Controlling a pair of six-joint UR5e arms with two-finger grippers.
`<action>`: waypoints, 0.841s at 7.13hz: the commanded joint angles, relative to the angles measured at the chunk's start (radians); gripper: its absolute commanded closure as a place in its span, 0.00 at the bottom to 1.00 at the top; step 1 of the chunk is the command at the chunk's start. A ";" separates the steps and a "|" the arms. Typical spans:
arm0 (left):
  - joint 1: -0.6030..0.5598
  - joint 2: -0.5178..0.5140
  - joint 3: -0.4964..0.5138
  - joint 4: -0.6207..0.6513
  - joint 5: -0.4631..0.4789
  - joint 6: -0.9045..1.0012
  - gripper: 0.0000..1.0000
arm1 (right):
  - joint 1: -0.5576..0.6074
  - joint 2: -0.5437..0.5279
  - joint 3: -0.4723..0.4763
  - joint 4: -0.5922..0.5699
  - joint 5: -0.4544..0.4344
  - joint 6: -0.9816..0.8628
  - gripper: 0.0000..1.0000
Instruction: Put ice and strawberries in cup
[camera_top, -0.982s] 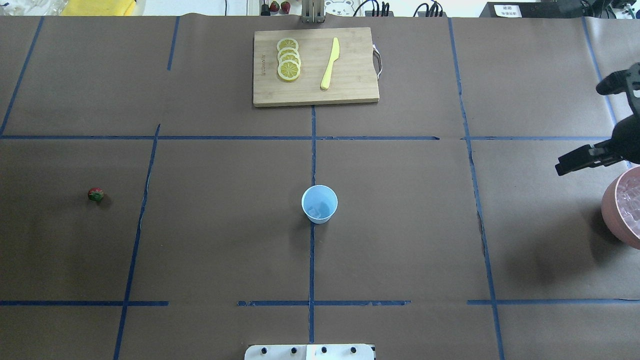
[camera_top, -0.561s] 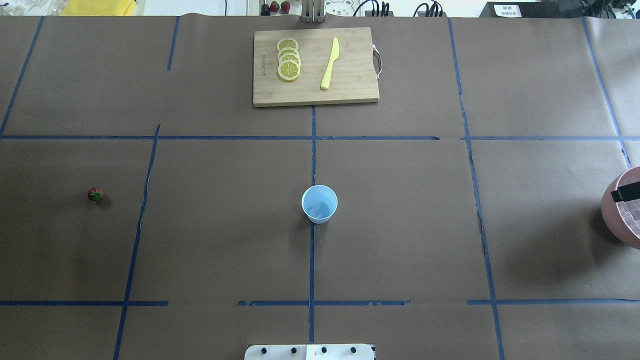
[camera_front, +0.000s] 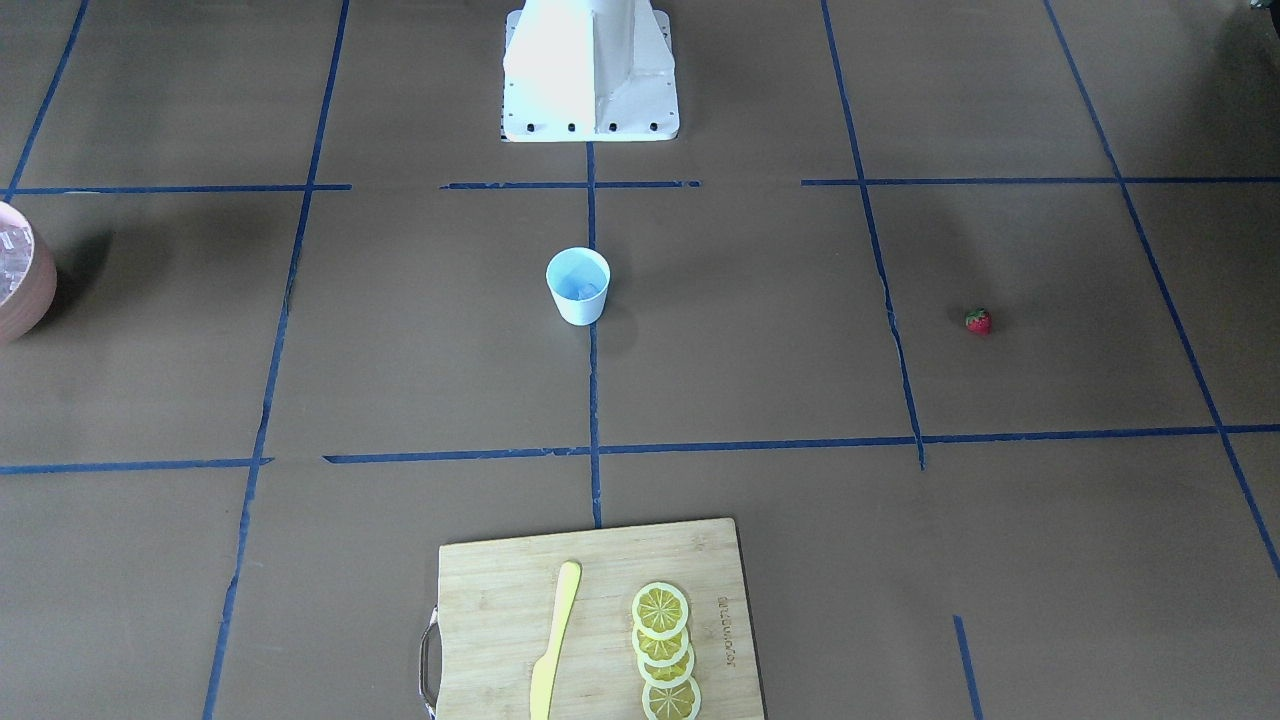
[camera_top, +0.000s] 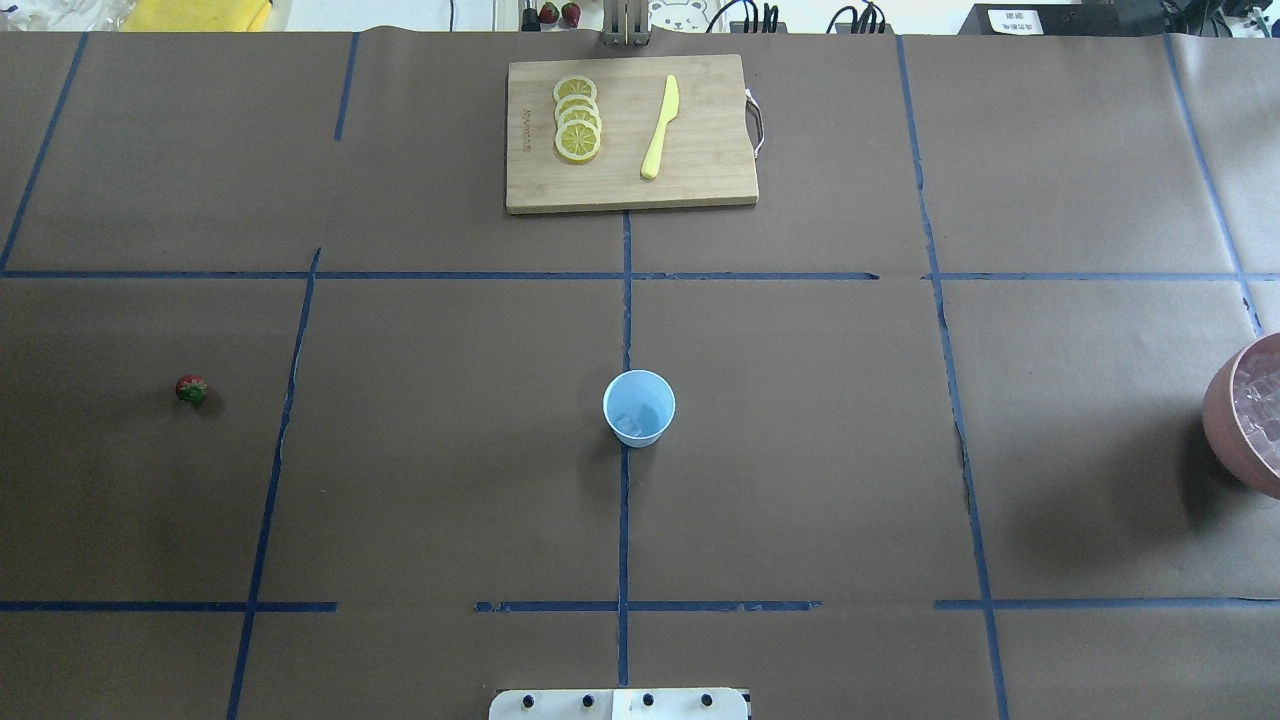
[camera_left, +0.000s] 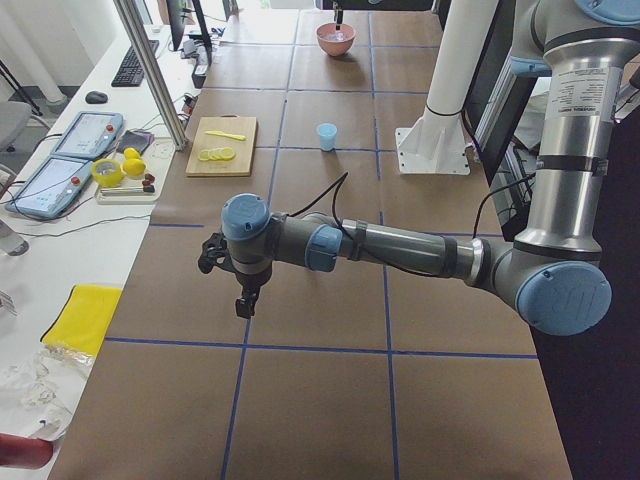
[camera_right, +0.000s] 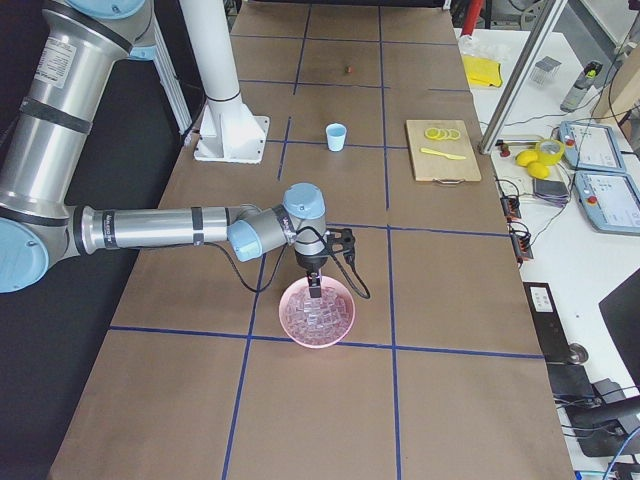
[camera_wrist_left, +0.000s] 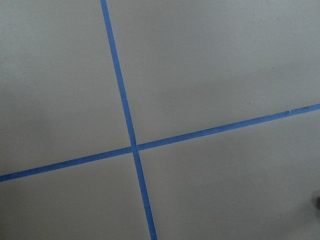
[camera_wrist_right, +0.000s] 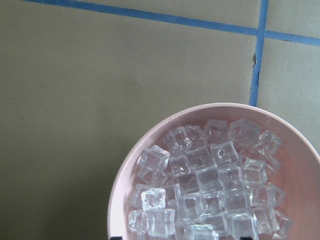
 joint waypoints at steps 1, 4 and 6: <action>0.000 0.000 -0.004 0.000 -0.002 0.000 0.00 | -0.001 -0.003 -0.030 0.004 0.000 -0.005 0.40; 0.000 0.000 -0.006 0.000 -0.002 0.000 0.00 | -0.002 0.004 -0.066 -0.002 0.000 -0.070 0.42; 0.000 0.000 -0.006 0.000 -0.002 0.000 0.00 | -0.004 0.009 -0.075 0.000 0.001 -0.070 0.42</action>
